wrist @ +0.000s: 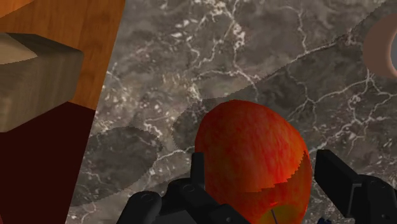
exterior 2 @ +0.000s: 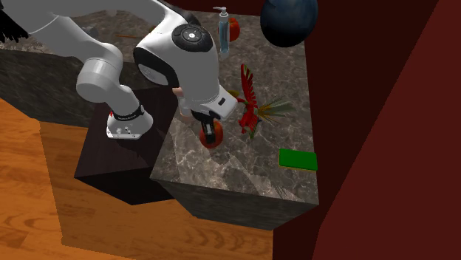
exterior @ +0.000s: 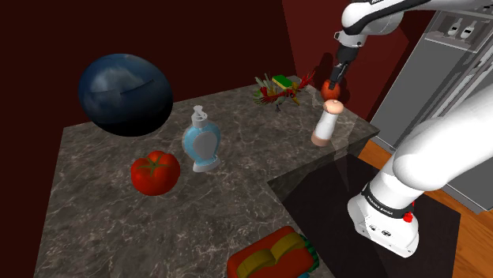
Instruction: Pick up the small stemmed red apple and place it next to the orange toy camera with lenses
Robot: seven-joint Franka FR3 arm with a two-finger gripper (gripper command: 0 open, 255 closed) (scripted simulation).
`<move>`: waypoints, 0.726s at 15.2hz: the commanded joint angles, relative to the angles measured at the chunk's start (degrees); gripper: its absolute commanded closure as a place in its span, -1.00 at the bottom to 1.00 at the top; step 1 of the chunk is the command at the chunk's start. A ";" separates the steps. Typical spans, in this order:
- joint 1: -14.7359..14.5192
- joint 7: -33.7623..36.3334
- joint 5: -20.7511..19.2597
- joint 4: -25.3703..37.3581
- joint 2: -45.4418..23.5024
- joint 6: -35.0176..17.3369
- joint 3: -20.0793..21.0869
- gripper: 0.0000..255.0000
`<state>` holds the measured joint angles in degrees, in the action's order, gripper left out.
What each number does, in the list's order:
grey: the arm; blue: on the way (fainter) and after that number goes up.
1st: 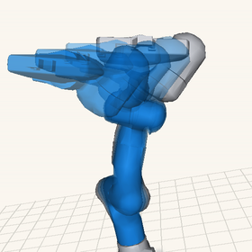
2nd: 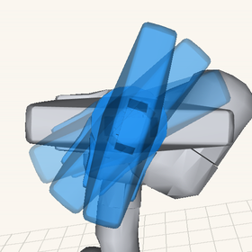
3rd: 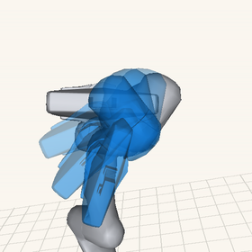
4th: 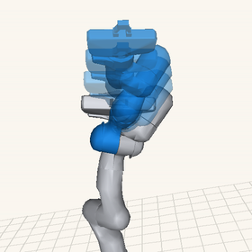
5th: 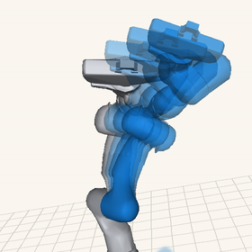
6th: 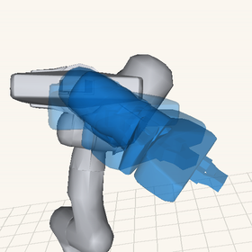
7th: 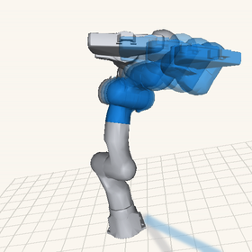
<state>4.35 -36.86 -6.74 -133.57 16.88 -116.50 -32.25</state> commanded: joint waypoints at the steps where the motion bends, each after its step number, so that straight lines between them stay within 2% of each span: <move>1: 0.08 0.33 -0.27 0.87 0.83 1.65 0.35 1.00; 11: 0.07 1.16 -0.56 6.84 2.99 9.62 1.69 1.00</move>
<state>4.47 -35.90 -7.32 -127.45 19.66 -107.81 -30.79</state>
